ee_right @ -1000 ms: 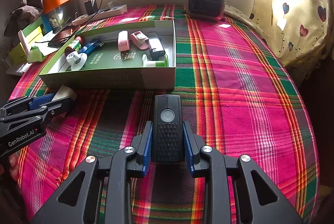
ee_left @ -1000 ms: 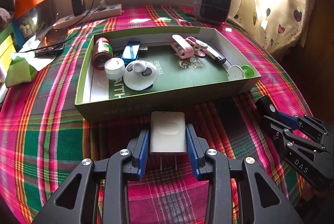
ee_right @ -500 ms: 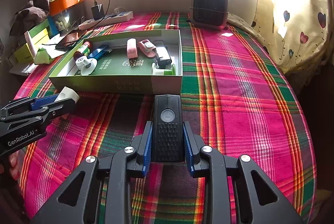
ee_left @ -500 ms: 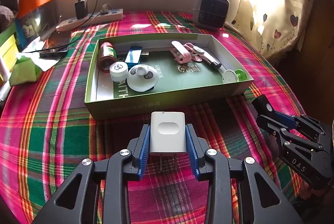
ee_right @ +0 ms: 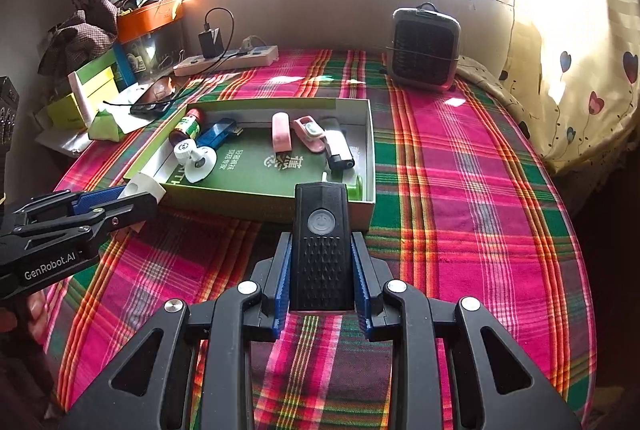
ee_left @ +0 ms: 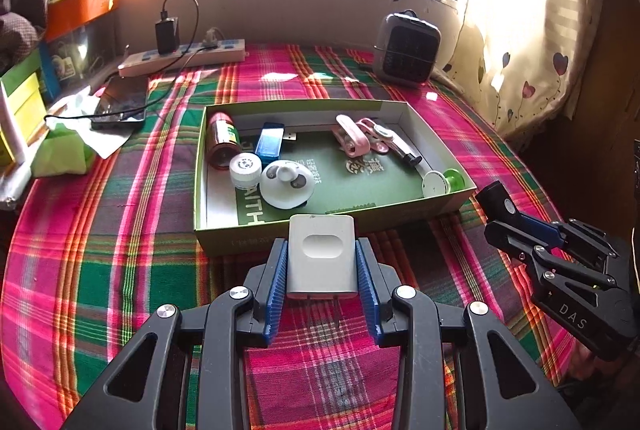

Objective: Organize rigid objects
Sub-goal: 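Carry the black device into the box with the right tool while the left tool carries the plug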

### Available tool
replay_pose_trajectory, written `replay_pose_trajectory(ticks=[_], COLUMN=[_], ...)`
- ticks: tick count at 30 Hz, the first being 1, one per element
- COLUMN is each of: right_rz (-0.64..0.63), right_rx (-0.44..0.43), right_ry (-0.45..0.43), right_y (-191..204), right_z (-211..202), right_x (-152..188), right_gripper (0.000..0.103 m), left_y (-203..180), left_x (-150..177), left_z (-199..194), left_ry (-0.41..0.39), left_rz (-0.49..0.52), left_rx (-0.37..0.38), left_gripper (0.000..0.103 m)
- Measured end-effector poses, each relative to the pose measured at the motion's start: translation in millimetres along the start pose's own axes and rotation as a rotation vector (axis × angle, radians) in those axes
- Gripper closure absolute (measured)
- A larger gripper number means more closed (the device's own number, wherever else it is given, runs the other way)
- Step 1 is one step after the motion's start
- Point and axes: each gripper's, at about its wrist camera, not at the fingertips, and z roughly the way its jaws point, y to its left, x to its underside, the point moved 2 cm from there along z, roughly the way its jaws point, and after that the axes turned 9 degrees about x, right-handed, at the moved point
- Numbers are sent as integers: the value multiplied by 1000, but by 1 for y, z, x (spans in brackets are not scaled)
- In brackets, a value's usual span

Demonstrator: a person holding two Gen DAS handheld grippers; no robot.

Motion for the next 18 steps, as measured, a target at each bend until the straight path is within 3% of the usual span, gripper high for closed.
replay_pose_trajectory(ticks=[18], right_rz=[-20], right_rx=[-98], right_ry=[33], right_y=[24], right_z=[45], right_x=[-56], right_gripper=[75], left_y=[32], left_x=[-31], left_z=[11], left_ry=[-22], left_rz=[-54], left_rx=[-29], left_gripper=[71])
